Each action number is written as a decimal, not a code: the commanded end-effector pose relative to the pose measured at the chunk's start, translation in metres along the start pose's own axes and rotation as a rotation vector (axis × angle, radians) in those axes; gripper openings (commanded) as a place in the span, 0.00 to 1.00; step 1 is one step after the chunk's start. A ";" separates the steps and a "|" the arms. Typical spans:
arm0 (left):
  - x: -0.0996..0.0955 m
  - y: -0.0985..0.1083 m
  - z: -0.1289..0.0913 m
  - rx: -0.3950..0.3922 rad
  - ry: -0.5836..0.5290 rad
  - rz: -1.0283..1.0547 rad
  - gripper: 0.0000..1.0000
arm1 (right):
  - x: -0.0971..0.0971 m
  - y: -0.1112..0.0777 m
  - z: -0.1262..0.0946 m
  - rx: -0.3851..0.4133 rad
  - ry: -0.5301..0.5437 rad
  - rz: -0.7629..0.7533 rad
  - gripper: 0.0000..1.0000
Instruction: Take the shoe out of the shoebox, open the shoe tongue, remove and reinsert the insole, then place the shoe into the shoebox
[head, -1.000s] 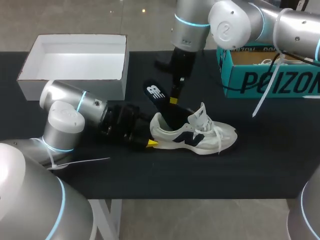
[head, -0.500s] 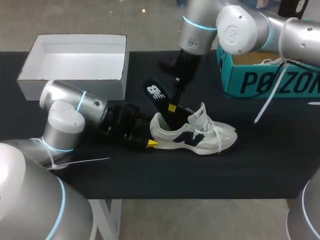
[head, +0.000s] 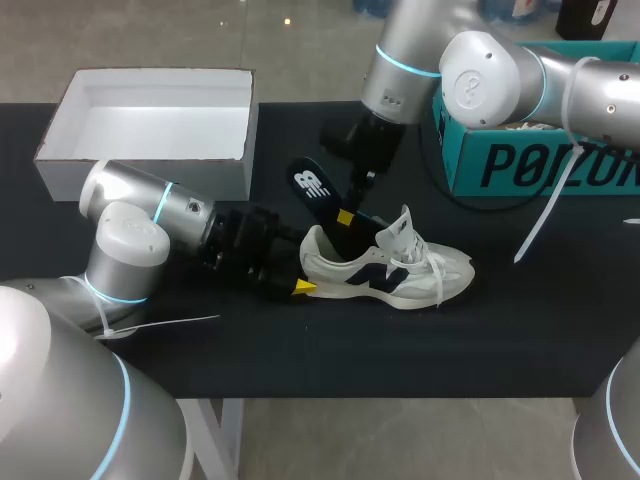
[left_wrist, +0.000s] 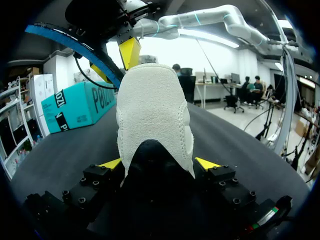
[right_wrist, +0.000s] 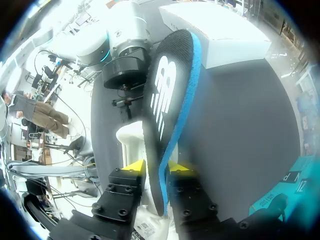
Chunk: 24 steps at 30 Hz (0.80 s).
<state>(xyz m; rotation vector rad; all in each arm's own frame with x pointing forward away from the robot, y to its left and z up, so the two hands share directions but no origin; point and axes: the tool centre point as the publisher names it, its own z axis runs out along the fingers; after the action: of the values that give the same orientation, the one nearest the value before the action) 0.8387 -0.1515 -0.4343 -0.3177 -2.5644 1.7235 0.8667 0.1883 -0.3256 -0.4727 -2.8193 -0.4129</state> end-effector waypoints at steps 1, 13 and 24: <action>0.001 0.002 0.002 0.000 0.000 0.000 0.00 | 0.000 0.001 -0.005 -0.006 -0.007 -0.007 0.00; 0.001 0.002 0.002 0.000 0.000 0.000 0.00 | -0.003 0.018 -0.045 -0.074 -0.048 -0.026 0.00; 0.001 0.002 0.002 0.000 0.000 0.000 0.00 | -0.009 0.038 -0.150 -0.191 -0.156 0.023 0.00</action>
<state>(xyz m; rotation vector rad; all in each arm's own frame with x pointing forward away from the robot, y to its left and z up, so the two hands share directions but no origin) 0.8387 -0.1515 -0.4343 -0.3179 -2.5643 1.7235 0.9254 0.1920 -0.2106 -0.5719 -2.9160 -0.6730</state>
